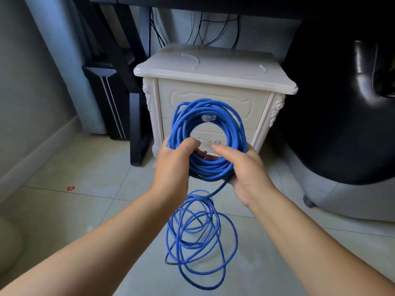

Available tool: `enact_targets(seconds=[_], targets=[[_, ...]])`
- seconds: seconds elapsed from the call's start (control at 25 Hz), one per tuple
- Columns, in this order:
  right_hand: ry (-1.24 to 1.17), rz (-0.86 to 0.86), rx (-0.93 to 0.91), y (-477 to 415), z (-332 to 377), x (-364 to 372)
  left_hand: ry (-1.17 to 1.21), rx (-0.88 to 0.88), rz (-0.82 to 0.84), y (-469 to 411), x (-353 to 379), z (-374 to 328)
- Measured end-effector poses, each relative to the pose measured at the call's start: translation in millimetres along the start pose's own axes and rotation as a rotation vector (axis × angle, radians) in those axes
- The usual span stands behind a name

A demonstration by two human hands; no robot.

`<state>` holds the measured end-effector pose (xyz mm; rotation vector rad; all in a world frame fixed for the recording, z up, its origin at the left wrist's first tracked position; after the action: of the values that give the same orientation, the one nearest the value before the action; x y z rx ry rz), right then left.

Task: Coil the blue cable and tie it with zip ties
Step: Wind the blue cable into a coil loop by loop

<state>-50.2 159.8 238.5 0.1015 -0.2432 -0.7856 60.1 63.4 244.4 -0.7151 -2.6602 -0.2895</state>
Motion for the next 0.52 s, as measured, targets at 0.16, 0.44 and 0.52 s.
enact_targets(seconds=[0.16,0.44,0.52], targets=[[0.004,-0.138,-0.062,-12,15,-29,-0.157,-0.095,0.281,0,15,-1],[0.741,-0.068,-0.392,-1,42,-9,-0.809,0.376,0.455,1,17,-35],[0.890,0.020,-0.468,5,43,7,-0.947,0.392,0.480,5,22,-28]])
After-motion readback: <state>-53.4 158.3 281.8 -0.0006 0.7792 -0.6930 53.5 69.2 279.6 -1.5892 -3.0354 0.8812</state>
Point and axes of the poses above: each hand's wrist, its own y-axis away from the middle knuckle, its own x-axis out of the palm, z = x × y, the point moved 9 cm from there along -y, towards the middle knuckle, and after that the axes turned 4 degrees about y, right-handed, at the moved point
